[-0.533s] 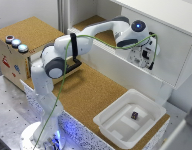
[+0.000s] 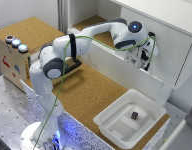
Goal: Slide the door all the way to the left
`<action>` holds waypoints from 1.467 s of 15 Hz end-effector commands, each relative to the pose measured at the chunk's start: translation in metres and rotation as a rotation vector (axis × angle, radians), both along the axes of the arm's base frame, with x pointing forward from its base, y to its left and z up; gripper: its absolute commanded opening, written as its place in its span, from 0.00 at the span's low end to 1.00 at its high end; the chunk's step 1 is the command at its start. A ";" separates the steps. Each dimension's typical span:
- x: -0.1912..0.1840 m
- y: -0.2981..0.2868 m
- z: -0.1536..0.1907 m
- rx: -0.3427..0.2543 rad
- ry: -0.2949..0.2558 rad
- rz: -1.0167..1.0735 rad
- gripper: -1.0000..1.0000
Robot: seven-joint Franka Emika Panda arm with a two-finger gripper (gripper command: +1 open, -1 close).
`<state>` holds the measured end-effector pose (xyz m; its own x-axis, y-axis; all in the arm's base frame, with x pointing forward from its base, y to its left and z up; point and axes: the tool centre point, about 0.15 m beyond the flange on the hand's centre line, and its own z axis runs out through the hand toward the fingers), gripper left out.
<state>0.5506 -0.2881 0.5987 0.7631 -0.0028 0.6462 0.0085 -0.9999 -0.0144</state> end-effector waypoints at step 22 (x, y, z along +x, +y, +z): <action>-0.076 0.265 -0.020 -0.096 -0.116 0.001 0.00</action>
<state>0.5464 -0.1040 0.5988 0.7287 0.0761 0.6805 0.1107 -0.9938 -0.0075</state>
